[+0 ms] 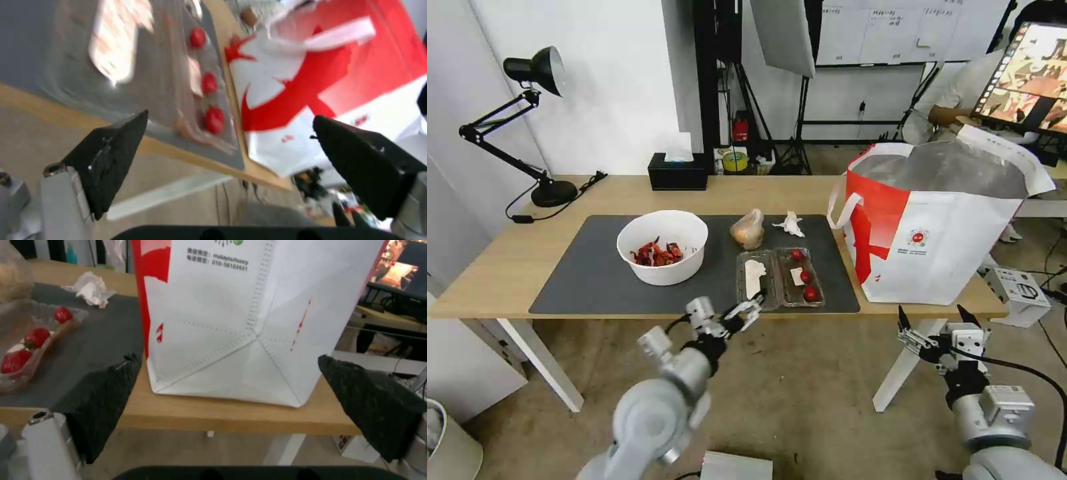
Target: Pick up the trash from the table and place it into the takeout bag.
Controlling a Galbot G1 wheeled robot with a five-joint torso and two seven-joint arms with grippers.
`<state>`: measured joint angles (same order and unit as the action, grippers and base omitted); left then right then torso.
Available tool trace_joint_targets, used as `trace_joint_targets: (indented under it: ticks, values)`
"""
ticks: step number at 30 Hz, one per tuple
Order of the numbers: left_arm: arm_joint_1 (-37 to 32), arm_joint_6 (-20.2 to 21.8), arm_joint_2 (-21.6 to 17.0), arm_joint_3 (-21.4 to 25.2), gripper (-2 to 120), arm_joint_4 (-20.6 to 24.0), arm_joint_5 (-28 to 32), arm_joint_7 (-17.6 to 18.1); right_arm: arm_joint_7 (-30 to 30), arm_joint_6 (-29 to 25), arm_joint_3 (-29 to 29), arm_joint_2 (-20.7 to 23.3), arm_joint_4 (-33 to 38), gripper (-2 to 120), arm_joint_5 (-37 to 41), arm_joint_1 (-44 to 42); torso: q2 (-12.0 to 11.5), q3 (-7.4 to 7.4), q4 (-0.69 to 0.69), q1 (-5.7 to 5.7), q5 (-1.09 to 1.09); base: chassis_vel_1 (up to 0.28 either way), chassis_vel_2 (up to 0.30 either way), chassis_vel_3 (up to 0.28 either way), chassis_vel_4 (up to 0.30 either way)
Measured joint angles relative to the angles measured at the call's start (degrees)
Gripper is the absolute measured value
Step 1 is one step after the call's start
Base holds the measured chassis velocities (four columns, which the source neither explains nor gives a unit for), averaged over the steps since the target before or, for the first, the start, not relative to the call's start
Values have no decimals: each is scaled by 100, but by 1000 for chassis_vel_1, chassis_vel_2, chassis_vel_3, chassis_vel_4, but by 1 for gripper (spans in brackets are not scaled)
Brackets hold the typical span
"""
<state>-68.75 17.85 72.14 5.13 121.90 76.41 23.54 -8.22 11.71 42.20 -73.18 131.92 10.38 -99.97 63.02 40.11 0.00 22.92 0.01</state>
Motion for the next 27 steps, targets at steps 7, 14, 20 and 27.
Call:
trace_joint_targets:
  ticks: [7, 14, 20, 27]
  values:
    - [59, 106, 79, -159, 100, 3, 275, 73, -18, -3, 39, -60, -87, 100, -13, -4, 0, 0, 1, -1, 0, 0, 0, 0, 0]
    - [165, 141, 369, -335, 100, -321, 206, 44, -61, -12, 52, -119, -151, 100, -22, 31, 0, 0, 0, -1, 0, 0, 0, 0, 0]
    - [203, 130, 429, -318, 100, -495, 130, -20, -96, -26, 66, -127, -222, 100, -30, 36, 0, 0, 0, -1, -1, 0, 0, 0, 0]
    - [140, 52, 498, -257, 100, -629, 34, -151, -104, -32, 12, -120, -313, 100, -41, 110, 0, 0, 1, -1, -1, 0, 0, 0, 0]
